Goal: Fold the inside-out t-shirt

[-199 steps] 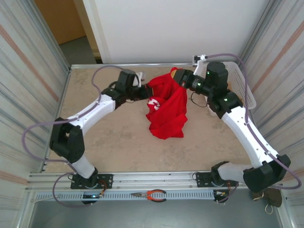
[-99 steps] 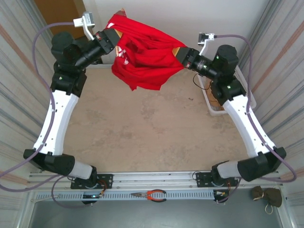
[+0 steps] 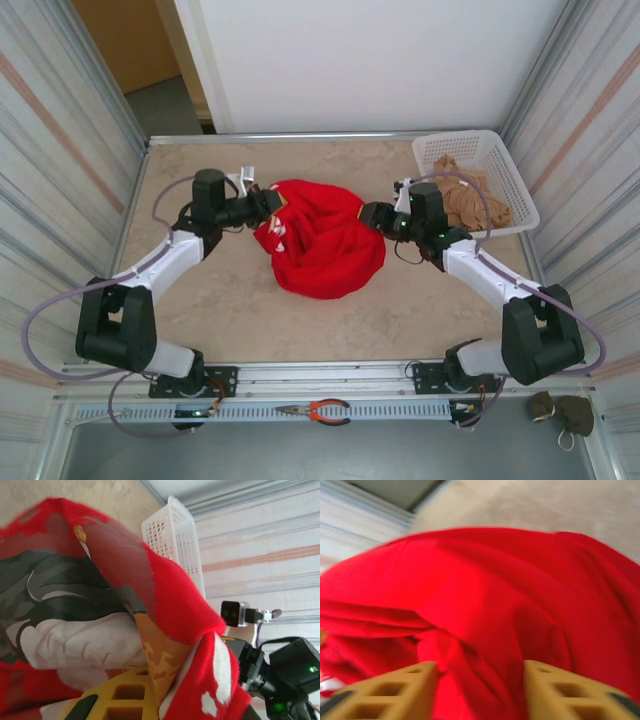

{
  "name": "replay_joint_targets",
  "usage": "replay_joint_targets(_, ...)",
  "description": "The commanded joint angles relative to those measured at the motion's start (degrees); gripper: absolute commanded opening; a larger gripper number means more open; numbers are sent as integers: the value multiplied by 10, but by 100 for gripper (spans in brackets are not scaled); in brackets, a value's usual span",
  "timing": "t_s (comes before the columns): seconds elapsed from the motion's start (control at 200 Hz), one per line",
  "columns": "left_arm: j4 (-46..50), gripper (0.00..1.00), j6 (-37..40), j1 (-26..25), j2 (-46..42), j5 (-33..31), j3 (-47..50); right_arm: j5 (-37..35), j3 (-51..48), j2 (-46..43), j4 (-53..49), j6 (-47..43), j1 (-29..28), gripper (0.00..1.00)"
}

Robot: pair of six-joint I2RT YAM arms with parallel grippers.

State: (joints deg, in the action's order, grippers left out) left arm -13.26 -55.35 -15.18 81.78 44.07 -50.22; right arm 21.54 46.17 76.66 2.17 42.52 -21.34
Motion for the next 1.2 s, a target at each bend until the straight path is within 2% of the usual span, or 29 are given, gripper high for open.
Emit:
replay_joint_targets(0.0,-130,0,-25,-14,-22,56,-4,-96,9,-45,-66,-80,-31,67)
replay_joint_targets(0.145,-77,0,0,-29,-48,57,-16,-140,20,-109,-98,-118,-126,68)
replay_joint_targets(0.261,-58,0,-1,-33,-70,49,-17,-176,43,-104,-104,-156,-203,71)
replay_joint_targets(0.461,-30,0,3,-39,-82,40,-30,-196,109,-20,-117,-188,-258,72)
replay_joint_targets(0.581,-24,0,4,-41,-85,39,-34,-208,145,20,-118,-192,-262,68)
replay_joint_targets(0.616,-20,0,6,-42,-86,38,-33,-210,154,27,-116,-194,-261,65)
replay_joint_targets(0.661,-16,0,9,-42,-88,35,-32,-207,168,36,-117,-195,-256,54)
replay_joint_targets(0.777,-7,0,14,-39,-86,29,-27,-181,204,43,-133,-201,-236,0)
replay_joint_targets(0.942,15,0,31,-7,-60,16,-26,-83,238,-11,-151,-184,-178,0)
replay_joint_targets(0.957,17,5,32,-1,-56,15,-26,-72,240,-18,-151,-180,-171,0)
replay_joint_targets(1.012,18,33,36,18,-41,14,-31,-28,249,-44,-150,-163,-145,0)
replay_joint_targets(1.067,23,49,43,37,-21,23,-46,3,256,-66,-148,-147,-123,0)
replay_joint_targets(1.142,31,62,49,56,0,38,-68,44,253,-88,-134,-120,-91,0)
replay_joint_targets(1.197,40,68,55,64,2,43,-80,67,246,-95,-124,-103,-72,0)
